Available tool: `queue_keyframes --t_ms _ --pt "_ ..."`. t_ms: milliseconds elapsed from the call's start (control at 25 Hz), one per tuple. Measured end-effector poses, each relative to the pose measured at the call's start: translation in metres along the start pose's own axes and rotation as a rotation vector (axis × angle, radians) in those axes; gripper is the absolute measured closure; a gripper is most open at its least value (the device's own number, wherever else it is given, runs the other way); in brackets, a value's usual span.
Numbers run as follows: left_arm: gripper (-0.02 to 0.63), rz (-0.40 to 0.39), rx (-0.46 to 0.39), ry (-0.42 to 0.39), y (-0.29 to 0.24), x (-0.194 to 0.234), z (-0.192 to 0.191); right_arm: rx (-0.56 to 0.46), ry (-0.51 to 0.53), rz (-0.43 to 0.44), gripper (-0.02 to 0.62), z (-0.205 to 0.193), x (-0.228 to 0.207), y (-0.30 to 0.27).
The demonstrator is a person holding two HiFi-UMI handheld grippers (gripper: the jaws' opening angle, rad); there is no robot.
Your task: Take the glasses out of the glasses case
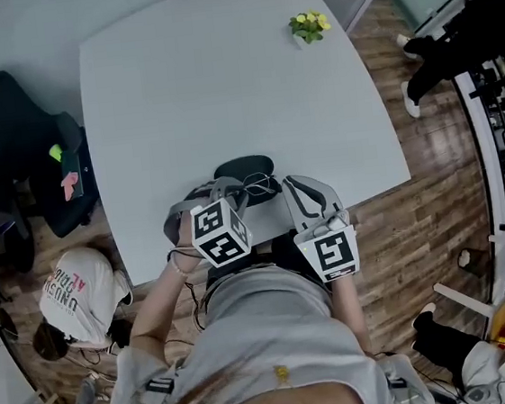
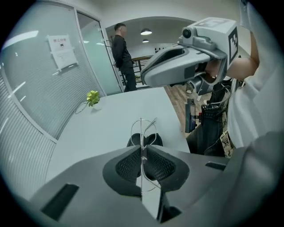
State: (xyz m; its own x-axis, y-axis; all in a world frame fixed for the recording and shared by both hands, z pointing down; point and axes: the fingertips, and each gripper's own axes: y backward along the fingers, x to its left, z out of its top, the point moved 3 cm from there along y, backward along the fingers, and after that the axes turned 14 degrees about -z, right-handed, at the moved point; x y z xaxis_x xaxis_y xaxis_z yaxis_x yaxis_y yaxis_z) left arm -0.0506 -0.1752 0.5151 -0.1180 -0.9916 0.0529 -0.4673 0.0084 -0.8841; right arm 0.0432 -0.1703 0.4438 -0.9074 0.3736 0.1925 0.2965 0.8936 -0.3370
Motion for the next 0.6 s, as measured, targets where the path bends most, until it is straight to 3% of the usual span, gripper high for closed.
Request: queue_keyframes --t_ms 600 --pt "0.546 0.012 -0.004 -0.012 0.034 -0.008 0.005 -0.037 0.014 0.014 0.577 0.014 0.001 0.002"
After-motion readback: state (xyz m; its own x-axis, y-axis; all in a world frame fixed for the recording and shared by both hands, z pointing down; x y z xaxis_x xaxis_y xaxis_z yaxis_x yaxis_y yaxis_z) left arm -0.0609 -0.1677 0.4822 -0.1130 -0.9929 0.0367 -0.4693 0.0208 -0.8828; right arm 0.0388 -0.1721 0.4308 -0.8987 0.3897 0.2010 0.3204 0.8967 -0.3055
